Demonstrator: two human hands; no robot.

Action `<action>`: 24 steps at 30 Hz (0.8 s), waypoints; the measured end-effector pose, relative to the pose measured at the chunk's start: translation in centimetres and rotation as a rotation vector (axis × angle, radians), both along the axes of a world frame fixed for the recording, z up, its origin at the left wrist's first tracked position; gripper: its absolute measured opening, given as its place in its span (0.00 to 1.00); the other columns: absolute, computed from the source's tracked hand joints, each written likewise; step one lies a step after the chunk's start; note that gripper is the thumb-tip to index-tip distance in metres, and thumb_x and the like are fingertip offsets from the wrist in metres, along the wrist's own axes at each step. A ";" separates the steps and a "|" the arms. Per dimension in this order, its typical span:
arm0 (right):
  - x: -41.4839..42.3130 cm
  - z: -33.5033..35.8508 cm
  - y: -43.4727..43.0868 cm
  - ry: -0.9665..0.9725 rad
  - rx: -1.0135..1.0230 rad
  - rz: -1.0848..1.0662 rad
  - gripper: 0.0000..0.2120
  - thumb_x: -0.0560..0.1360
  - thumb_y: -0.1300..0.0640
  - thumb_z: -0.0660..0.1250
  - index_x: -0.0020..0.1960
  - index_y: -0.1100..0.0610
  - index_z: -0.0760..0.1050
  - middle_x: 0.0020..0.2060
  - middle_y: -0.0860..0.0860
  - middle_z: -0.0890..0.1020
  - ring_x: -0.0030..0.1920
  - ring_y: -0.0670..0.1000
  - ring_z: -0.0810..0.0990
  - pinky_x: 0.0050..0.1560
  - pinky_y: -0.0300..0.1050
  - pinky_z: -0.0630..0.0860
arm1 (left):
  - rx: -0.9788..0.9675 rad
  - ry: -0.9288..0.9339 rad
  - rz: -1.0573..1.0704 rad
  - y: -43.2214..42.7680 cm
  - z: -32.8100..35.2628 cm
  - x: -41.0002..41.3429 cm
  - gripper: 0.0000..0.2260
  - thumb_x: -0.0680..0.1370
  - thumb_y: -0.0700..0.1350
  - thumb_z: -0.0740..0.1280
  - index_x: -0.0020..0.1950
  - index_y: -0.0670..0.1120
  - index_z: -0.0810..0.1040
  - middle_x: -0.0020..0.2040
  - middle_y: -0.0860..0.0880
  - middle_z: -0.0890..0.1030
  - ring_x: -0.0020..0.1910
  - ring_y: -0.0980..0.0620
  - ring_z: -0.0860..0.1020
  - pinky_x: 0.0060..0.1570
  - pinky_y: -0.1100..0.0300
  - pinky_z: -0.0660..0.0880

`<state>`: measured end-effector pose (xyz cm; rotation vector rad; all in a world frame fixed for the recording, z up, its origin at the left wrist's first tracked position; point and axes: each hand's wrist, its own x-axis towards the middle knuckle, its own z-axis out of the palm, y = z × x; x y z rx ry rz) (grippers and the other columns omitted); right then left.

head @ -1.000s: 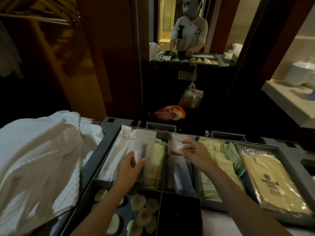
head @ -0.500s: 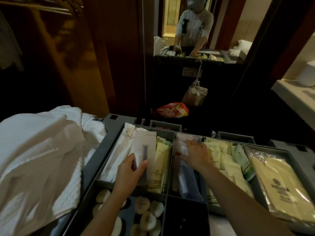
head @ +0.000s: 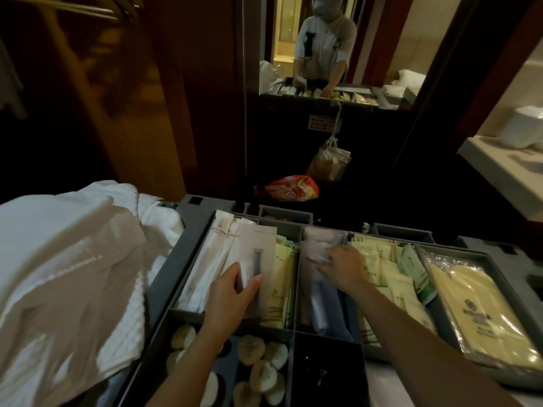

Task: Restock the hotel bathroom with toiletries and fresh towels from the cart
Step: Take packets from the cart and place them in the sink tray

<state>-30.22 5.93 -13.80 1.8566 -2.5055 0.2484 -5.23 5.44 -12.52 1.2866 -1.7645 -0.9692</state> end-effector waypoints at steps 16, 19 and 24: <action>4.1 9.3 6.1 -0.684 -0.226 -0.083 0.15 0.77 0.55 0.65 0.34 0.58 0.66 0.26 0.51 0.63 0.26 0.48 0.64 0.26 0.37 0.59 | 0.024 0.076 -0.070 0.2 1.0 0.5 0.13 0.75 0.45 0.68 0.34 0.46 0.69 0.30 0.50 0.71 0.27 0.60 0.69 0.27 0.71 0.67; 5.7 10.5 7.2 -0.949 -0.187 -0.075 0.06 0.77 0.57 0.64 0.50 0.58 0.77 0.40 0.53 0.81 0.41 0.50 0.79 0.43 0.43 0.75 | 0.041 0.044 -0.051 0.3 1.4 1.0 0.13 0.75 0.47 0.69 0.35 0.44 0.70 0.31 0.47 0.74 0.29 0.55 0.71 0.28 0.69 0.67; 8.0 12.6 8.6 -1.087 -0.127 0.079 0.04 0.77 0.57 0.64 0.46 0.55 0.77 0.38 0.50 0.80 0.38 0.45 0.80 0.34 0.33 0.74 | 0.011 0.027 -0.051 2.0 3.9 3.0 0.14 0.75 0.47 0.69 0.38 0.38 0.73 0.31 0.42 0.75 0.31 0.49 0.73 0.31 0.56 0.70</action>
